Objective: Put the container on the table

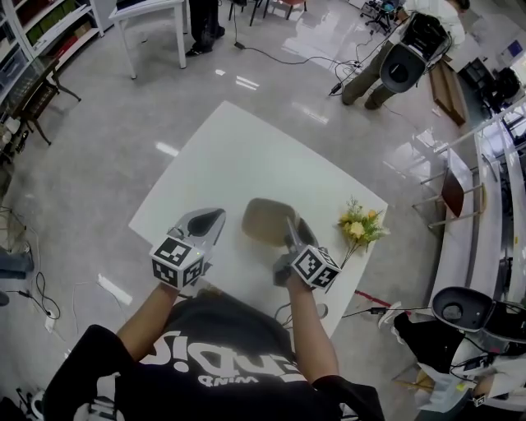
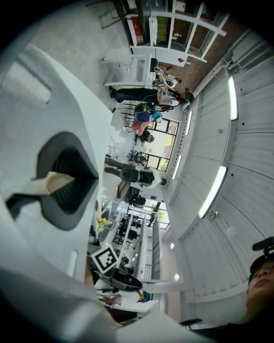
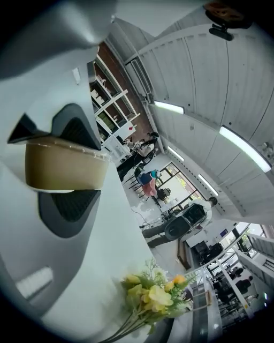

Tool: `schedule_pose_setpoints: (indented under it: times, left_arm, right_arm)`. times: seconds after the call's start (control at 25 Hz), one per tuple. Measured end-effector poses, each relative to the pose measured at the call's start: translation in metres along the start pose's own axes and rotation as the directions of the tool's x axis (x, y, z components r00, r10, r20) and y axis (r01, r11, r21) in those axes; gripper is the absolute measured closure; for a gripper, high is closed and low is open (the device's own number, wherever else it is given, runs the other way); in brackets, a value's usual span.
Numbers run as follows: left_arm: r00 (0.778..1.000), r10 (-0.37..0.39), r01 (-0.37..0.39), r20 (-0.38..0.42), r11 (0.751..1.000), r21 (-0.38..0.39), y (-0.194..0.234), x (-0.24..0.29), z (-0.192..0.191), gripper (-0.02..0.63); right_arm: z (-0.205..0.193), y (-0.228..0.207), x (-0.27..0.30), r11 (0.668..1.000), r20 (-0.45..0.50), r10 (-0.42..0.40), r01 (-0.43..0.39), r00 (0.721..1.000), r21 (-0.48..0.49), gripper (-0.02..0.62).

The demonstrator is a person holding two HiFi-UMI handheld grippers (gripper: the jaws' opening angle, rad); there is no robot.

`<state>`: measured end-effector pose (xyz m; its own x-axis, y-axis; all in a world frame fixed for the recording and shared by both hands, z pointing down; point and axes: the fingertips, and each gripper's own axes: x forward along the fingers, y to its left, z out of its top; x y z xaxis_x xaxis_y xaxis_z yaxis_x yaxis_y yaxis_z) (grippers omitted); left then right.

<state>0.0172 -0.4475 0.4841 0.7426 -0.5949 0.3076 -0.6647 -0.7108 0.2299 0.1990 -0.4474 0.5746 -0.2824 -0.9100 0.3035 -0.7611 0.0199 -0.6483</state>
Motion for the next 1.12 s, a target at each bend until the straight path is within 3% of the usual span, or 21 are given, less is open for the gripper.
schedule_pose_setpoints:
  times: [0.32,0.64,1.0,1.08,1.12]
  left_arm:
    - [1.0,-0.009,0.008,-0.018,1.0,-0.017,-0.003,0.008,-0.004,0.604]
    - [0.999,-0.016,0.015,-0.032,1.0,-0.022,-0.005,0.015,-0.008,0.604]
    - [0.998,-0.028,0.027,-0.047,0.999,-0.025,-0.006,0.023,-0.01,0.604]
    - [0.998,-0.03,0.028,-0.051,0.999,-0.028,-0.004,0.025,-0.011,0.604]
    - [0.998,-0.03,0.029,-0.052,0.999,-0.029,-0.003,0.025,-0.011,0.604]
  right_arm:
    - [-0.018,-0.025,0.012,0.996,-0.047,0.0,0.004,0.999,0.092,0.367]
    - [-0.025,-0.042,0.014,0.986,-0.037,-0.009,0.015,0.999,0.166,0.365]
    - [-0.04,-0.061,0.016,0.991,-0.078,-0.067,0.075,0.995,0.111,0.371]
    - [-0.047,-0.068,0.019,0.991,-0.096,-0.087,0.096,0.992,0.093,0.452]
    - [-0.05,-0.071,0.019,0.991,-0.108,-0.098,0.107,0.989,0.081,0.456]
